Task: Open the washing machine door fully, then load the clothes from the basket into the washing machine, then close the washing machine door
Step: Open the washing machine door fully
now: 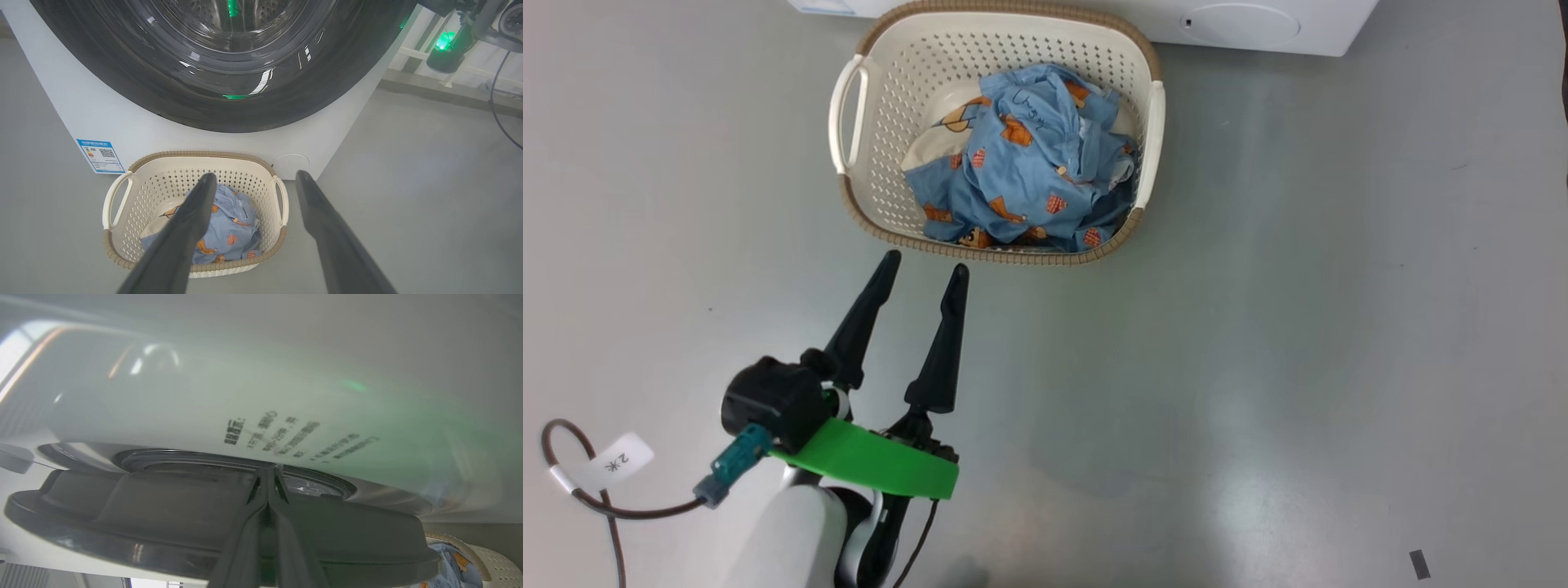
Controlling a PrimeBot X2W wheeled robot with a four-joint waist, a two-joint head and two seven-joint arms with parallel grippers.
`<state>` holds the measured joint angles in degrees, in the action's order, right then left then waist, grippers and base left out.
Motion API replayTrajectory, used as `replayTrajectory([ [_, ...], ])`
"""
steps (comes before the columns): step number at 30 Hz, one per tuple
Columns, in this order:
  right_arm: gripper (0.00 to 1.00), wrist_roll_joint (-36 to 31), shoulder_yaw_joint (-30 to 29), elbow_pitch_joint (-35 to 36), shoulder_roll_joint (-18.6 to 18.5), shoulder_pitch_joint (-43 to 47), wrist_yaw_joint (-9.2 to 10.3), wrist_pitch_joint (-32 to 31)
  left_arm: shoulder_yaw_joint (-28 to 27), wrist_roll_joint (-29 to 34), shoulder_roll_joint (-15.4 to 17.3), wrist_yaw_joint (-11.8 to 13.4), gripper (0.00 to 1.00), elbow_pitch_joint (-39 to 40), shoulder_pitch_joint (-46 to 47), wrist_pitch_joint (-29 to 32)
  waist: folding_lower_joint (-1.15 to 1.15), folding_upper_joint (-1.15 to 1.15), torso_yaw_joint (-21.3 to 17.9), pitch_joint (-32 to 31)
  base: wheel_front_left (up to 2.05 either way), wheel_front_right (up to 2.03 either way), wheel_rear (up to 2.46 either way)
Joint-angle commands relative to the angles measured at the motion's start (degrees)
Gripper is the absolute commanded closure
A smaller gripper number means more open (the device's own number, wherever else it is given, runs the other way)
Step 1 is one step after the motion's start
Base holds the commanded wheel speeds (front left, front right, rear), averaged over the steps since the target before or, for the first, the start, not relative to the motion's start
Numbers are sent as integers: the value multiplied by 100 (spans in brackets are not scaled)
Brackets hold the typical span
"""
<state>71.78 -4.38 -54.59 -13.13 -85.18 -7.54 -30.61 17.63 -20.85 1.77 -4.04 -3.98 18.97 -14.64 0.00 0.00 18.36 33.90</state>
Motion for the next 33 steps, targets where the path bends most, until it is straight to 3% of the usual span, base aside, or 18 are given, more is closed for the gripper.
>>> replayTrajectory([
  [1, 100, -61, 9, 107, 131, -176, 5, 24, -164, -54, 110, 41, 0, 160, 39, -36, 0, 0, 40, 43, 0, 0, 0],
  [14, 100, -384, 0, -217, 8, -307, 5, -50, -98, -215, 110, 106, 0, 244, 75, -36, 0, 0, 206, 159, 0, 0, 0],
  [33, 100, -187, 95, 632, 67, 438, 5, -1565, -142, -144, 110, 139, 0, 342, 152, -36, 0, 0, 39, 129, 0, 0, 0],
])
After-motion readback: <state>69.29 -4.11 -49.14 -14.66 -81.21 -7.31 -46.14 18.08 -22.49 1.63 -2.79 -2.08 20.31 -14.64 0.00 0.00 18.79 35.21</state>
